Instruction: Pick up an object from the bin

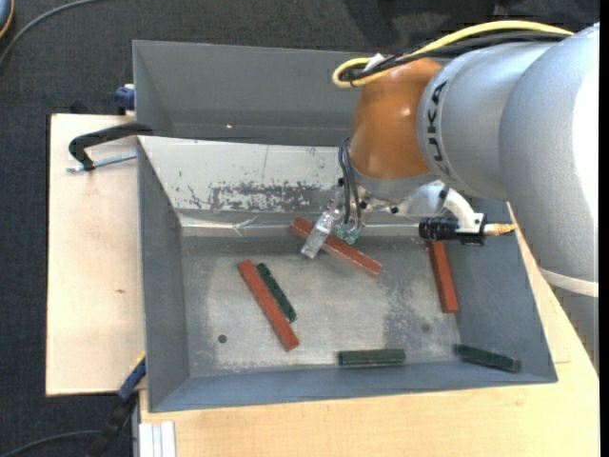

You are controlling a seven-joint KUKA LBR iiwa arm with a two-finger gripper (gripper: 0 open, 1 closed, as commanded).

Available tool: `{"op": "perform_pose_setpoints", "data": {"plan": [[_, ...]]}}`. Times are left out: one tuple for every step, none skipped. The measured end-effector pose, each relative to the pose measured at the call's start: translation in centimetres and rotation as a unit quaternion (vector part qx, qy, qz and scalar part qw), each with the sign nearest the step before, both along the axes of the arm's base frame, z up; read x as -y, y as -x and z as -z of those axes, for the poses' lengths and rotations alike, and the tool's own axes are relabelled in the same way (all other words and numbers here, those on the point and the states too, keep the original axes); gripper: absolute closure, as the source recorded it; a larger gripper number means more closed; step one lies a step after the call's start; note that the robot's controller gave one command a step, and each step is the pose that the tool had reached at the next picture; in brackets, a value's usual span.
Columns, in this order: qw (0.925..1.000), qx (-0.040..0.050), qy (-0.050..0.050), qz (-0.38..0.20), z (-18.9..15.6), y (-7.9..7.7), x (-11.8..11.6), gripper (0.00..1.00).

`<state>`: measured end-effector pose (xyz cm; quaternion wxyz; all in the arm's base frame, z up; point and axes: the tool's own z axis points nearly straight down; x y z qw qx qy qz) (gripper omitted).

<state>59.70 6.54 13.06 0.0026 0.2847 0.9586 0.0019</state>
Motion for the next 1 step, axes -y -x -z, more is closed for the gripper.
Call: {"op": "perform_pose_setpoints", "data": {"plan": [[1.0, 0.0014, 0.0, -0.001, -3.88, -0.22, -0.09, 1.0]]}}
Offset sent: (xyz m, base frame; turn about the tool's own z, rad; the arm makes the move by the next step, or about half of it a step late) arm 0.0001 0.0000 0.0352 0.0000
